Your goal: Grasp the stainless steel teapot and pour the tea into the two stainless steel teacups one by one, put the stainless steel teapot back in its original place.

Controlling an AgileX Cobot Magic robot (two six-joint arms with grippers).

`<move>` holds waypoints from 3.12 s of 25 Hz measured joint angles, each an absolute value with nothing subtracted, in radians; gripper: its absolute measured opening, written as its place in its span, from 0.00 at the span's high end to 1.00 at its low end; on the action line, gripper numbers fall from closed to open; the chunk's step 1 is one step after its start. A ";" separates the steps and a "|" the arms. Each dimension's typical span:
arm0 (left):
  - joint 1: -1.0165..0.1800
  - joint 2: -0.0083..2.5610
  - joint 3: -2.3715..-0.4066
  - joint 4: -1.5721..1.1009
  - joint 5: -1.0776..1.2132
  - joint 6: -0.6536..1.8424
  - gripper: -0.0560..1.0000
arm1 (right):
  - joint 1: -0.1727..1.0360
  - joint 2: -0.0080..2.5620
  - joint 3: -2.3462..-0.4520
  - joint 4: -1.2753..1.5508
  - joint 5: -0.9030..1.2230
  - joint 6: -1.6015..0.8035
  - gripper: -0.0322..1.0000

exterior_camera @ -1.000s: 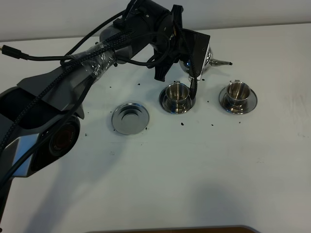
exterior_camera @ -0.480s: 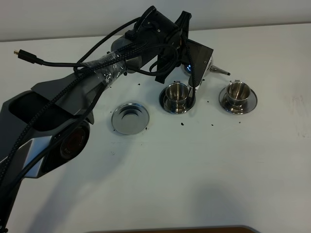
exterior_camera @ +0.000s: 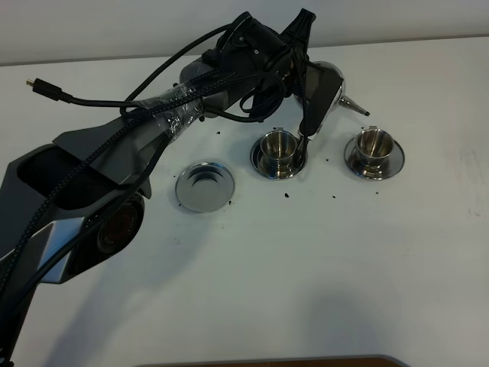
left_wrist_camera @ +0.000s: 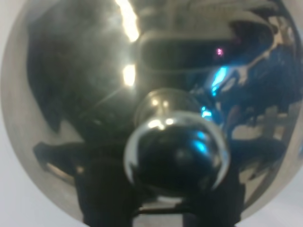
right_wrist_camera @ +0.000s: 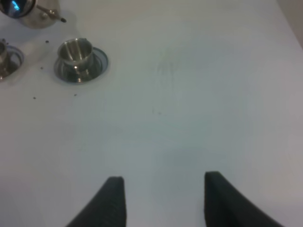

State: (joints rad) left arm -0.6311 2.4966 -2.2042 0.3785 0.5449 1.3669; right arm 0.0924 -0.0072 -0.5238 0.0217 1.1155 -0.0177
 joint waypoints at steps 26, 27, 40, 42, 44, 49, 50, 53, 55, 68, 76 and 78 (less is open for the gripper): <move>-0.653 2.533 -2.204 0.425 0.405 1.427 0.71 | 0.092 -0.007 -0.524 0.022 1.115 -0.018 0.60; -0.656 2.534 -2.204 0.427 0.401 1.428 0.71 | 0.092 -0.007 -0.524 0.022 1.115 -0.018 0.60; -0.661 2.537 -2.204 0.468 0.386 1.470 0.71 | 0.092 -0.007 -0.524 0.022 1.115 -0.018 0.60; -0.661 2.537 -2.204 0.471 0.382 1.476 0.71 | 0.092 -0.007 -0.524 0.022 1.115 -0.018 0.60; -0.661 2.537 -2.204 0.475 0.371 1.478 0.71 | 0.092 -0.007 -0.524 0.022 1.115 -0.018 0.60; -0.661 2.537 -2.204 0.475 0.360 1.513 0.71 | 0.092 -0.007 -0.524 0.022 1.115 -0.018 0.60; -0.661 2.537 -2.204 0.475 0.358 1.524 0.71 | 0.092 -0.007 -0.524 0.022 1.115 -0.018 0.60; -0.661 2.537 -2.204 0.475 0.356 1.550 0.71 | 0.092 -0.007 -0.524 0.022 1.115 -0.018 0.60; -0.661 2.537 -2.204 0.475 0.350 1.557 0.71 | 0.092 -0.007 -0.524 0.022 1.115 -0.018 0.60; -0.662 2.537 -2.204 0.471 0.304 1.643 0.71 | 0.092 -0.007 -0.524 0.022 1.115 -0.018 0.60; -0.663 2.537 -2.204 0.471 0.262 1.697 0.71 | 0.092 -0.007 -0.524 0.022 1.115 -0.018 0.60; -0.663 2.537 -2.204 0.471 0.259 1.717 0.71 | 0.092 -0.007 -0.524 0.022 1.115 -0.018 0.60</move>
